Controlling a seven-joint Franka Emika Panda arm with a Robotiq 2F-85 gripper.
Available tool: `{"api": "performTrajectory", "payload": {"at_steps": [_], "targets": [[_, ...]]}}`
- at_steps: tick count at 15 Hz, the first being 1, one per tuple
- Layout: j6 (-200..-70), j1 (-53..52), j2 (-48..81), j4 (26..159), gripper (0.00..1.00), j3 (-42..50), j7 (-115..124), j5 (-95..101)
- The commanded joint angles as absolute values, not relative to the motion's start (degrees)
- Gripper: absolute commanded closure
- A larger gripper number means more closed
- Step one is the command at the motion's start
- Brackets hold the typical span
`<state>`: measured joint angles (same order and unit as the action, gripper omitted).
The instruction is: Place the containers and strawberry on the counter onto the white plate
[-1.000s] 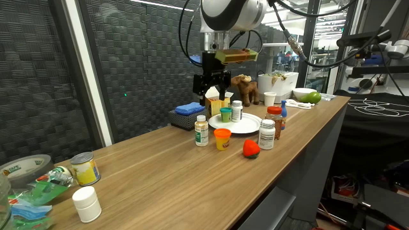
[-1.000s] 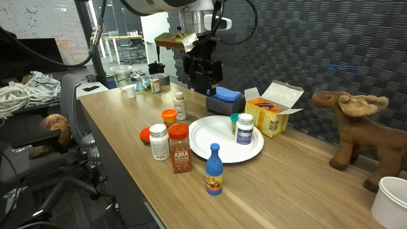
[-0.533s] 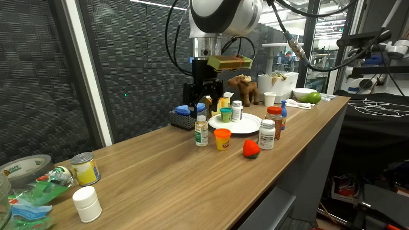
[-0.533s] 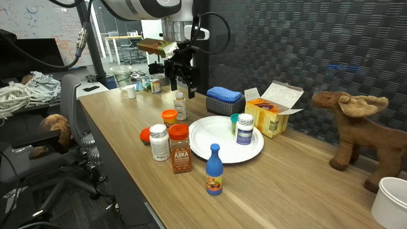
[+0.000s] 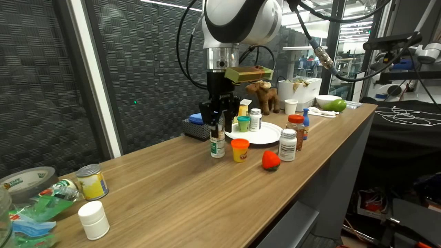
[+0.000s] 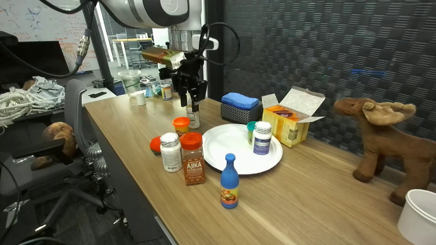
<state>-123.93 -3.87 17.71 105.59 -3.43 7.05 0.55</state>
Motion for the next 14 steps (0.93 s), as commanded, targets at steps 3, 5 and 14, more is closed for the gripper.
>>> {"api": "performTrajectory", "payload": {"at_steps": [3,5,14], "targets": [[-125.69,-4.36,15.41,107.27,0.82,-3.5,5.96,0.19],[-125.95,-4.53,15.29,107.44,0.82,-3.49,5.86,0.42],[-127.54,-4.59,13.19,107.75,0.82,-2.34,6.76,3.08]]}}
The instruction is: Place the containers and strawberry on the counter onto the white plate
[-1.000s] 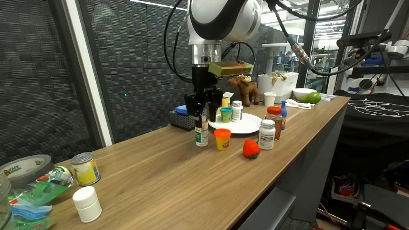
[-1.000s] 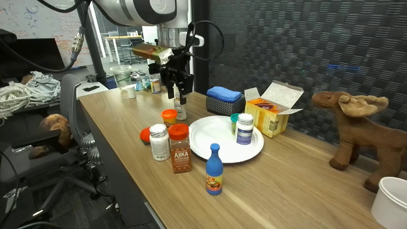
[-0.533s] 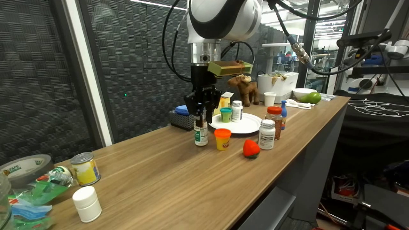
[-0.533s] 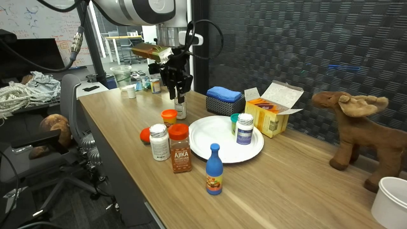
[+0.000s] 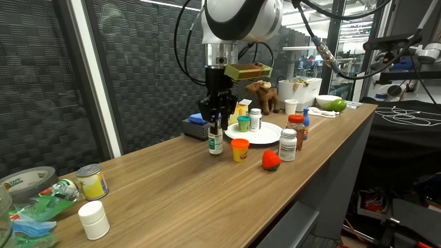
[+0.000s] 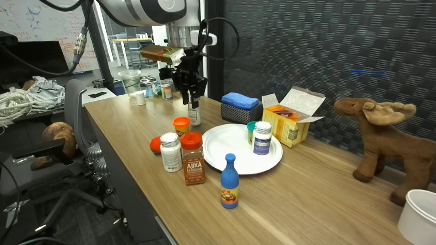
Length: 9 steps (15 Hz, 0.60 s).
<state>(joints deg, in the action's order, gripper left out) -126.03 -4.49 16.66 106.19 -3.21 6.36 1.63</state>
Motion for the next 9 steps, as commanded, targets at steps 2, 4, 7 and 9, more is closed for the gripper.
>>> {"api": "performTrajectory", "payload": {"at_steps": [2,4,7,9], "targets": [[-128.47,-4.19,11.41,108.26,0.82,-1.56,7.01,3.86],[-129.7,-3.69,9.96,108.72,0.82,-0.23,7.75,6.05],[-130.52,-2.36,8.61,109.63,0.82,1.71,8.68,8.32],[-130.59,-1.38,8.34,109.93,0.82,2.66,9.1,8.43]]}}
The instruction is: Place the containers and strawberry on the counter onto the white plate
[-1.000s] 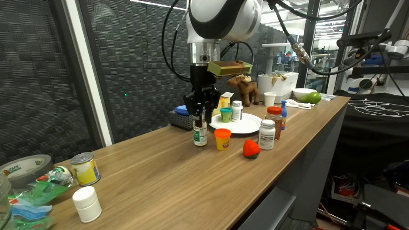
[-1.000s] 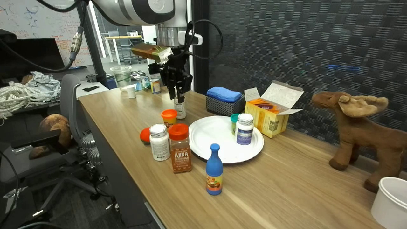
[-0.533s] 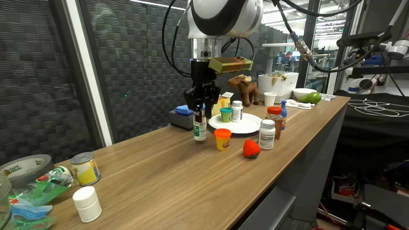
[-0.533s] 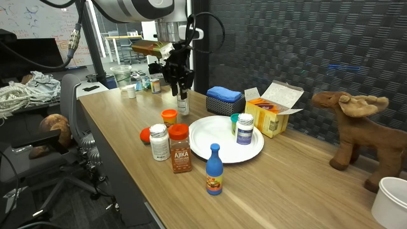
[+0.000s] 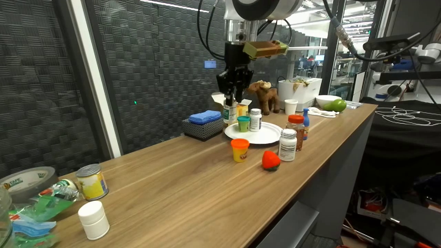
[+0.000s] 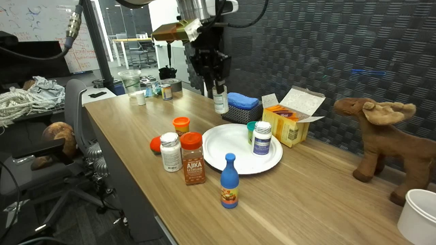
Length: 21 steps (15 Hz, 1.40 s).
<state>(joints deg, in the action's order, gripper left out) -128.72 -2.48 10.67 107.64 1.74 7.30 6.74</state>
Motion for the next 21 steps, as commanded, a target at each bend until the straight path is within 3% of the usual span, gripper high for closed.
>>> {"api": "performTrajectory", "payload": {"at_steps": [1,21], "targets": [[-130.55,-0.92,8.46,110.08,0.82,2.97,9.09,8.17],[-131.27,1.27,16.71,106.87,0.82,3.65,10.67,4.24]]}}
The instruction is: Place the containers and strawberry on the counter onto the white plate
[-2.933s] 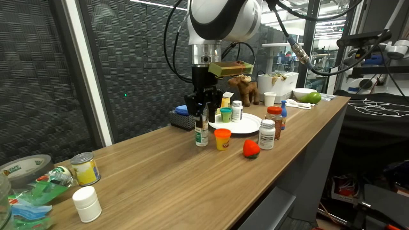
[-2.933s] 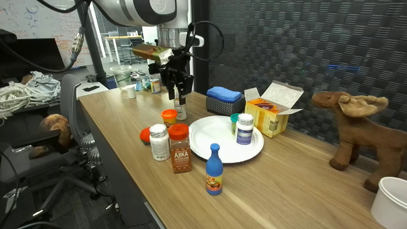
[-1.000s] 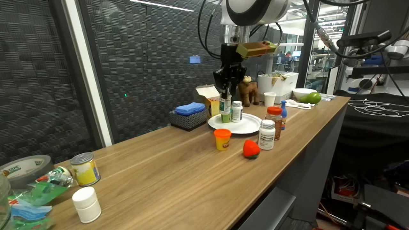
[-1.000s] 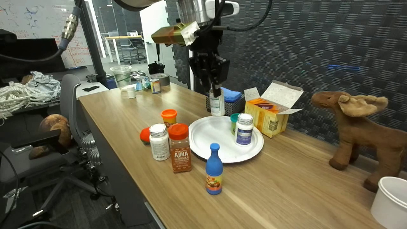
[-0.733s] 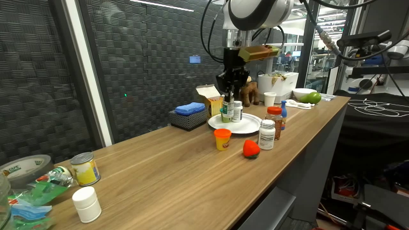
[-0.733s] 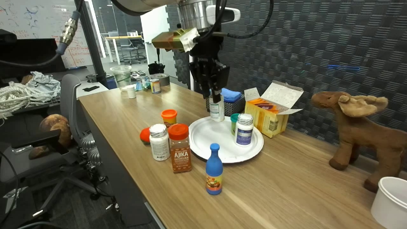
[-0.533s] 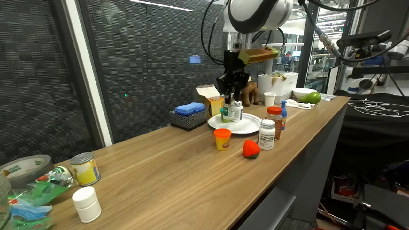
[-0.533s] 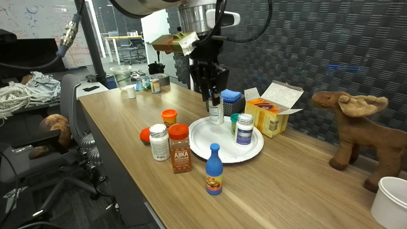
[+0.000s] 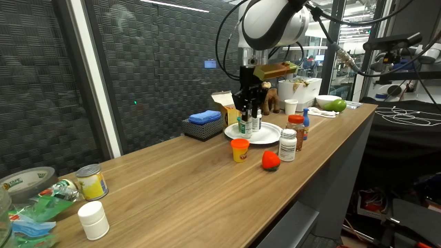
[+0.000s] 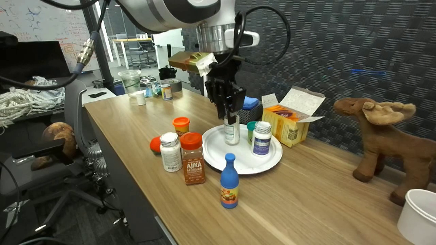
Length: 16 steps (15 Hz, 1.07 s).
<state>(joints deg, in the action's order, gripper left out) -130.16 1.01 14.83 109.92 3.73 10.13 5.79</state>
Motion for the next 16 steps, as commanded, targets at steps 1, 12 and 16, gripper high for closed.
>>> {"api": "performTrajectory", "payload": {"at_steps": [1,12,16], "targets": [[-131.57,1.27,17.16,106.23,0.82,3.65,10.71,3.98],[-132.13,0.34,18.37,104.83,0.18,4.32,12.01,5.1],[-133.3,-1.67,14.27,107.27,0.0,4.49,16.06,9.29]]}}
